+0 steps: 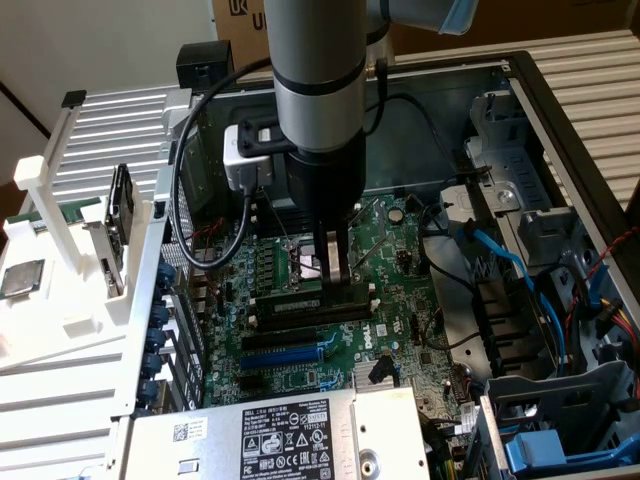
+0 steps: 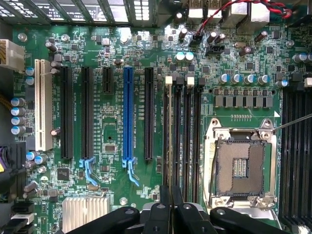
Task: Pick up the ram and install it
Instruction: 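Insert the ram into the slot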
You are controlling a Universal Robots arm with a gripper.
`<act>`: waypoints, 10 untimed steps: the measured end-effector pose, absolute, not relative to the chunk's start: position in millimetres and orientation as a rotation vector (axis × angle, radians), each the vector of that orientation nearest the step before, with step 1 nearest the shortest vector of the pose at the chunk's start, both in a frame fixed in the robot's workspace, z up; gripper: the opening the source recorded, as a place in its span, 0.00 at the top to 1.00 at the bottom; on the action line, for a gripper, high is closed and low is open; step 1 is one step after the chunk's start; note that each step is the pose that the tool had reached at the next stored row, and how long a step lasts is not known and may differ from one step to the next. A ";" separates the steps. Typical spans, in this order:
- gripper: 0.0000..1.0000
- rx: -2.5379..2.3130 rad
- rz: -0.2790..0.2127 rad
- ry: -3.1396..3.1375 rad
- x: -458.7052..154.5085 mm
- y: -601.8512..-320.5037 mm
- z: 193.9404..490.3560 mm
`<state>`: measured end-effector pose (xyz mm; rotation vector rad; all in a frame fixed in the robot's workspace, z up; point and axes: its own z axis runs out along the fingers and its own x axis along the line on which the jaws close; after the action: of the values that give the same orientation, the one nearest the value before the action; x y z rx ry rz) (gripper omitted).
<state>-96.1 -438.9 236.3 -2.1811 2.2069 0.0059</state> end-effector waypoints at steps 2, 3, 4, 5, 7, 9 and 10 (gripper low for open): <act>0.88 -2.181 0.006 2.207 -96.1 -438.9 235.9; 0.88 -2.181 0.006 2.207 -96.1 -439.0 235.9; 0.88 -2.181 0.006 2.207 -96.2 -439.2 235.8; 0.88 -2.181 0.006 2.207 -96.2 -439.4 235.8; 0.88 -2.181 0.007 2.207 -96.1 -439.6 235.5; 0.88 -2.180 0.008 2.206 -96.1 -439.7 235.1; 0.88 -2.180 0.008 2.206 -96.1 -439.7 234.9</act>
<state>-96.1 -439.7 234.9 -2.1801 2.2060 0.0081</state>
